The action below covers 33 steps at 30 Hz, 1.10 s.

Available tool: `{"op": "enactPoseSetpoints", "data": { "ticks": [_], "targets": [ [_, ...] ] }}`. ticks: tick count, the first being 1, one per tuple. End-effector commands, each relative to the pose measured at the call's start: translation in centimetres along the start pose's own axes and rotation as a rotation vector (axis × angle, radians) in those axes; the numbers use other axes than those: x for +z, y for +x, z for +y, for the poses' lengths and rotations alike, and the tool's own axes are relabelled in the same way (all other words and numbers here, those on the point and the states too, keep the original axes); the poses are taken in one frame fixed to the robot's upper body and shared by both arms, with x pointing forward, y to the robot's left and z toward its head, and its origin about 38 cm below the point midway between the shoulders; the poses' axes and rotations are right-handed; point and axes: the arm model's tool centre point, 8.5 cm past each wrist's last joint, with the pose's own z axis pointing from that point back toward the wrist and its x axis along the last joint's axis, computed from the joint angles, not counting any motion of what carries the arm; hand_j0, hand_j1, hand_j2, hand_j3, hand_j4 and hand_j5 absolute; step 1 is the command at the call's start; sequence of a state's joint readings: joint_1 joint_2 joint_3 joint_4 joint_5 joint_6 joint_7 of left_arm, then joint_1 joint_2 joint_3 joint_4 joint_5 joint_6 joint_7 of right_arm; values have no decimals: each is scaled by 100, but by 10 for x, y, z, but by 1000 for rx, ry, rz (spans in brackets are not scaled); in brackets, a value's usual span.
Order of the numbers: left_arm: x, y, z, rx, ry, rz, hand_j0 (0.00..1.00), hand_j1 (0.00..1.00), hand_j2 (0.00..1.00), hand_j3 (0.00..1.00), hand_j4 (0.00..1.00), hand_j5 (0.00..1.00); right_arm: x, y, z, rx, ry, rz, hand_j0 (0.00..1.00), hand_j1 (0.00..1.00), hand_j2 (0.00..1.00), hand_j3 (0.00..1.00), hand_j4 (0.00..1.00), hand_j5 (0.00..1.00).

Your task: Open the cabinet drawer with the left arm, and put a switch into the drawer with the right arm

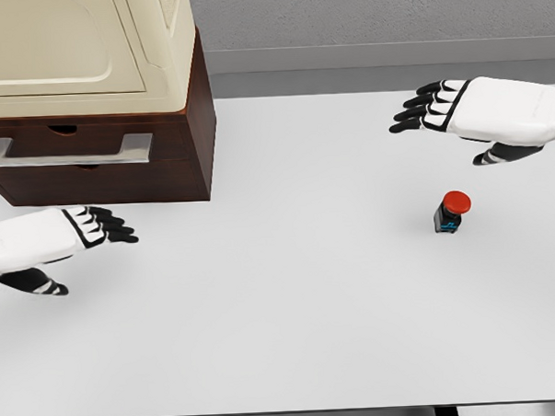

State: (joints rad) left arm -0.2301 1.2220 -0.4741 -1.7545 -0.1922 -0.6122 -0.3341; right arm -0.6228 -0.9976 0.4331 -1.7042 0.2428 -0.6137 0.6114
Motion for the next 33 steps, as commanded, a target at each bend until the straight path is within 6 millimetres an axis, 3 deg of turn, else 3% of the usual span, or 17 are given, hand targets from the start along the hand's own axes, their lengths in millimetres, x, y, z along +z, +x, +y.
{"op": "enactPoseSetpoints", "data": {
  "ticks": [1,5,7,10,11,14,15,17,19,24,27,33],
  "targets": [
    [-1,2,2,8,9,-10,100,100,100,100,100,100,0,0,-1,-2,-3,1,100,100,100,100,100,100],
    [5,0,33,2,84,-15,100,100,100,100,100,100,6,-8,-8,-2,-8,20,100,100,100,100,100,100],
    [9,-1,51,-14,119,-16,100,100,100,100,100,100,34,-36,-15,-17,-25,129,100,100,100,100,100,100],
    [22,1,75,99,214,-60,100,100,100,100,100,100,53,-41,12,-46,99,170,100,100,100,100,100,100],
    [32,0,80,129,217,-51,100,100,100,100,100,100,52,-39,20,-60,114,163,100,100,100,100,100,100],
    [37,1,79,187,148,-70,100,100,100,100,100,100,36,-17,34,-49,177,84,100,100,100,100,100,100],
    [32,5,81,182,81,-106,100,100,100,100,100,100,34,-14,39,-55,184,73,100,100,100,100,100,100],
    [8,11,90,312,141,-213,100,100,100,100,100,100,30,-5,48,-64,202,49,100,100,100,100,100,100],
    [24,4,97,455,178,-178,100,100,100,100,100,100,24,-1,61,-70,242,31,100,100,100,100,100,100],
    [25,-10,98,562,148,-40,100,100,100,100,100,100,22,1,64,-61,256,26,100,100,100,100,100,100],
    [33,-16,95,518,104,50,100,100,100,100,100,100,19,2,64,-60,249,21,100,100,100,100,100,100],
    [41,-26,99,541,83,170,100,100,100,100,100,100,11,-12,80,-91,254,60,100,100,100,100,100,100]
  ]
}}
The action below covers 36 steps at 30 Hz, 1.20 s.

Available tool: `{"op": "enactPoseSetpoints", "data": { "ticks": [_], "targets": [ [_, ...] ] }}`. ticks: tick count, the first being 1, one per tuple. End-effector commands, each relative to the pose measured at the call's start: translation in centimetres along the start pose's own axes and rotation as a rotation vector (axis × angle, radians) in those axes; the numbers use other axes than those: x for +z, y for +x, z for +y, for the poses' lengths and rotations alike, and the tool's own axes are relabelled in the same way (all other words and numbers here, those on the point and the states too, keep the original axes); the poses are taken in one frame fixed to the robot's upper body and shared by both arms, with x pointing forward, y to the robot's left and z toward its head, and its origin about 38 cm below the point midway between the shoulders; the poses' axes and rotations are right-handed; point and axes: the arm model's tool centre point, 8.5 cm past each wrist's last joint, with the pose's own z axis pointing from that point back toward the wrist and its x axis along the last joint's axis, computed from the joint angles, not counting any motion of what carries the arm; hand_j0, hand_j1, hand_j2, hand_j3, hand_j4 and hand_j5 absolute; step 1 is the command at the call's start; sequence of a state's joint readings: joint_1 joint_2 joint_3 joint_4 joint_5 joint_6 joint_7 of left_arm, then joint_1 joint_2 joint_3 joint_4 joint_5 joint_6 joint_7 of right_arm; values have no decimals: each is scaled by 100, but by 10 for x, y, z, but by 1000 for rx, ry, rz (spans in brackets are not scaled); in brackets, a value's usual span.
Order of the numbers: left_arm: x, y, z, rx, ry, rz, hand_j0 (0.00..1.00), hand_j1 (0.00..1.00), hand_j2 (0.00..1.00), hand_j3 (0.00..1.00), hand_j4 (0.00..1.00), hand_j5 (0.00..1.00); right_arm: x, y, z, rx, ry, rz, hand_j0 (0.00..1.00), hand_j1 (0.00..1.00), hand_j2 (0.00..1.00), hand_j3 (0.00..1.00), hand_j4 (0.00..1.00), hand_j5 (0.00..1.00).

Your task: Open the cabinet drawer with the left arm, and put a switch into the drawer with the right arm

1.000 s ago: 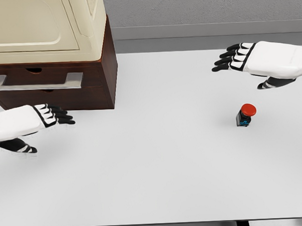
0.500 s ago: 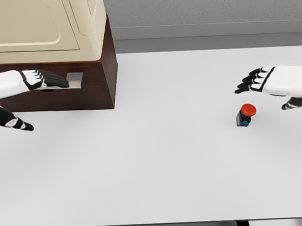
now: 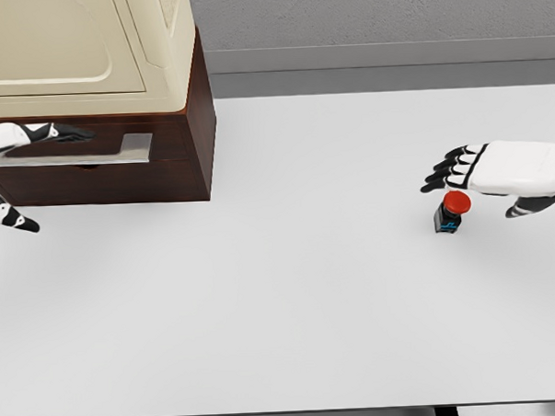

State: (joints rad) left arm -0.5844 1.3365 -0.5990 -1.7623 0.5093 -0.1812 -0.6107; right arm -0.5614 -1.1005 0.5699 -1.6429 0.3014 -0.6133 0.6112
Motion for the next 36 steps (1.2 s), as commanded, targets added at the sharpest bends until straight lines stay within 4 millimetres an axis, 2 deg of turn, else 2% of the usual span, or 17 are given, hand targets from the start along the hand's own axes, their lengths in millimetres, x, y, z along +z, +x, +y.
{"op": "enactPoseSetpoints", "data": {
  "ticks": [1,7,13,24,36],
  "targets": [
    [2,-5,0,24,-1,49,100,100,100,100,100,100,-5,-9,7,-22,3,22,100,100,100,100,100,100],
    [-4,-12,-5,72,-8,96,100,100,100,100,100,100,-18,-12,12,-25,4,30,100,100,100,100,100,100],
    [-8,-19,-8,114,-12,133,100,100,100,100,100,100,-23,-17,17,-36,11,43,100,100,100,100,100,100],
    [-6,-21,-6,79,-9,161,100,100,100,100,100,100,-34,-21,31,-33,52,62,100,100,100,100,100,100],
    [-7,-38,-6,83,9,220,100,100,100,100,100,100,-47,-16,38,-25,70,50,100,100,100,100,100,100]
  ]
}}
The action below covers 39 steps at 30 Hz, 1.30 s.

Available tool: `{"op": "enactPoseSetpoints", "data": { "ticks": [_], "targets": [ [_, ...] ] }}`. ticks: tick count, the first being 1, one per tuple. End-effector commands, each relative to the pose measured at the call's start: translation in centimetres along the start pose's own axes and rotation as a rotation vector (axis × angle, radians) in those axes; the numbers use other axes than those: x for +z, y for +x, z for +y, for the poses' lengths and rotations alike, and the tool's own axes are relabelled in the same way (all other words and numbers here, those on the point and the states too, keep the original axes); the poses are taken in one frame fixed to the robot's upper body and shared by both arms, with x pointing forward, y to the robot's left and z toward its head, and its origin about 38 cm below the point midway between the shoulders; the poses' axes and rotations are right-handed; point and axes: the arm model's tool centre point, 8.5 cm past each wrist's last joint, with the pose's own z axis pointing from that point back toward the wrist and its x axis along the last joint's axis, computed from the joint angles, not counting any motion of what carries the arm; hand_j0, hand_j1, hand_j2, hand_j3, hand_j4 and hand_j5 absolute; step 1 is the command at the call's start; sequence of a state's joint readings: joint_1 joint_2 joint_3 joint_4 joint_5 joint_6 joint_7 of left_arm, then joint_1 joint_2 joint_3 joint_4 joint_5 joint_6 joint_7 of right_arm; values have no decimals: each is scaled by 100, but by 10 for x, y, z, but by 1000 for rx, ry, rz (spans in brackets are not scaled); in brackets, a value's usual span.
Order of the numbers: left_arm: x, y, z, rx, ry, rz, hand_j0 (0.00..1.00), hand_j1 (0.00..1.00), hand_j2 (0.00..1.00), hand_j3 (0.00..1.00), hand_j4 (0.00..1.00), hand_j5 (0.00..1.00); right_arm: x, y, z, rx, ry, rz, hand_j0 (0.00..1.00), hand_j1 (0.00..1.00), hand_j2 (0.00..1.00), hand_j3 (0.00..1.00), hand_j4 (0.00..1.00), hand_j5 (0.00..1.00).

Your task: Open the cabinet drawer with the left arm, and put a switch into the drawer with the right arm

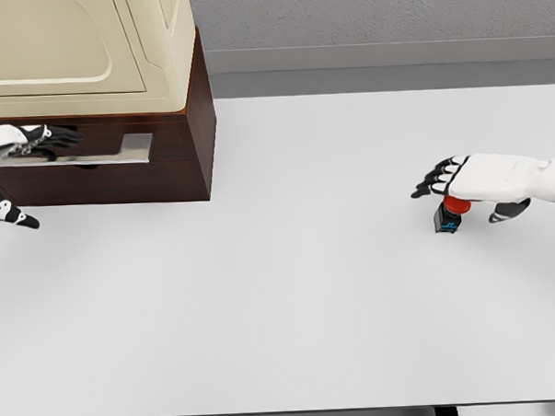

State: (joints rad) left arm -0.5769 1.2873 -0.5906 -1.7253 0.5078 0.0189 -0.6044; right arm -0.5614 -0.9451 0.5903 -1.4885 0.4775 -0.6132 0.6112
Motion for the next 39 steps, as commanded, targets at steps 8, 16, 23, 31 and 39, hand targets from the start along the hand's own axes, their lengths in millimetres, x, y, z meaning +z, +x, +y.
{"op": "enactPoseSetpoints", "data": {
  "ticks": [8,16,23,31,39],
  "targets": [
    [5,-9,7,-80,12,73,100,100,100,100,100,100,-2,1,2,3,9,0,100,100,100,100,100,100],
    [5,-8,8,-82,14,73,100,100,100,100,100,100,-3,5,0,14,5,-11,100,100,100,100,100,100],
    [-1,-14,2,-61,2,76,100,100,100,100,100,100,-2,8,-3,22,-2,-17,100,100,100,100,100,100],
    [-11,-20,-14,-57,-45,82,100,100,100,100,100,100,-1,8,-2,20,-1,-15,100,100,100,100,100,100],
    [-3,-14,-17,-85,-68,83,100,100,100,100,100,100,0,8,-2,22,1,-15,100,100,100,100,100,100]
  ]
}}
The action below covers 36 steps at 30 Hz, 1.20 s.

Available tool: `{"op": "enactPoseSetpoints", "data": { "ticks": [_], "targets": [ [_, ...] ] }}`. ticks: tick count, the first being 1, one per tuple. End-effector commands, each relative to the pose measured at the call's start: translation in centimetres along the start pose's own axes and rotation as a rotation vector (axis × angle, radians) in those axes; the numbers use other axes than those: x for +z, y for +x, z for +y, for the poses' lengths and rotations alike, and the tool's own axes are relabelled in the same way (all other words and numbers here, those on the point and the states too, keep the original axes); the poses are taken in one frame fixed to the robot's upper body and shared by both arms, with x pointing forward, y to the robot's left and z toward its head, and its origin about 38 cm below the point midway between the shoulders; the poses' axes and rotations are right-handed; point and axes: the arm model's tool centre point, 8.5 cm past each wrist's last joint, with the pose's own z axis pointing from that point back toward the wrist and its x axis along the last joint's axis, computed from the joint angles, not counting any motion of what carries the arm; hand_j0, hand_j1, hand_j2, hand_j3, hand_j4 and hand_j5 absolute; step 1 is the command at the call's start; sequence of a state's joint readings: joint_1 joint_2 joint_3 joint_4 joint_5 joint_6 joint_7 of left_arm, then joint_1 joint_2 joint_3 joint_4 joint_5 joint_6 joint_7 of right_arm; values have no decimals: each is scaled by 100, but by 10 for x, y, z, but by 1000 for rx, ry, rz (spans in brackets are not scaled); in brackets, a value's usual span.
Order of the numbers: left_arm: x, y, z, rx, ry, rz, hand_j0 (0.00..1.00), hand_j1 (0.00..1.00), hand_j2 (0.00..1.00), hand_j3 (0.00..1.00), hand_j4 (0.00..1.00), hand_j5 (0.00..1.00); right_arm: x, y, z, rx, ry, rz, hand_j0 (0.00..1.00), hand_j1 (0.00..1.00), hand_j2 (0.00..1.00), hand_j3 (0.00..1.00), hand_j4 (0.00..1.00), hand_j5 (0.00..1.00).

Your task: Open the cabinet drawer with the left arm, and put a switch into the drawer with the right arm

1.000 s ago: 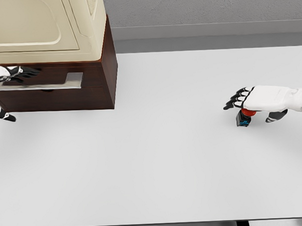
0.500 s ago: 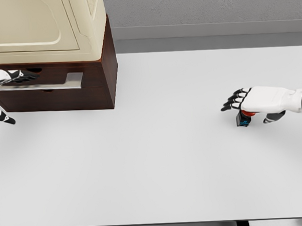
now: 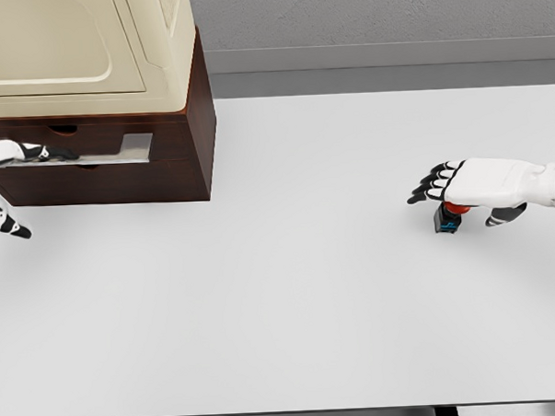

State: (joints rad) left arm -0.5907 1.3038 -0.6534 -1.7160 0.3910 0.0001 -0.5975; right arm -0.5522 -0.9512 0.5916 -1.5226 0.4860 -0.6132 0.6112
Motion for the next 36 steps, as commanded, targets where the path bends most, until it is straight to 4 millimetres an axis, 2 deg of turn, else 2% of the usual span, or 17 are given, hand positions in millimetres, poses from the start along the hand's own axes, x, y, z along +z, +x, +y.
{"op": "enactPoseSetpoints", "data": {
  "ticks": [1,15,36],
  "targets": [
    [-2,2,-8,6,-37,-11,100,100,100,100,100,100,1,1,0,-2,-1,-1,100,100,100,100,100,100],
    [14,6,-5,-8,-43,-34,100,100,100,100,100,100,1,1,-1,-1,-3,-1,100,100,100,100,100,100],
    [34,8,-14,-71,-88,-108,100,100,100,100,100,100,1,0,-1,-1,-2,0,100,100,100,100,100,100]
  ]
}}
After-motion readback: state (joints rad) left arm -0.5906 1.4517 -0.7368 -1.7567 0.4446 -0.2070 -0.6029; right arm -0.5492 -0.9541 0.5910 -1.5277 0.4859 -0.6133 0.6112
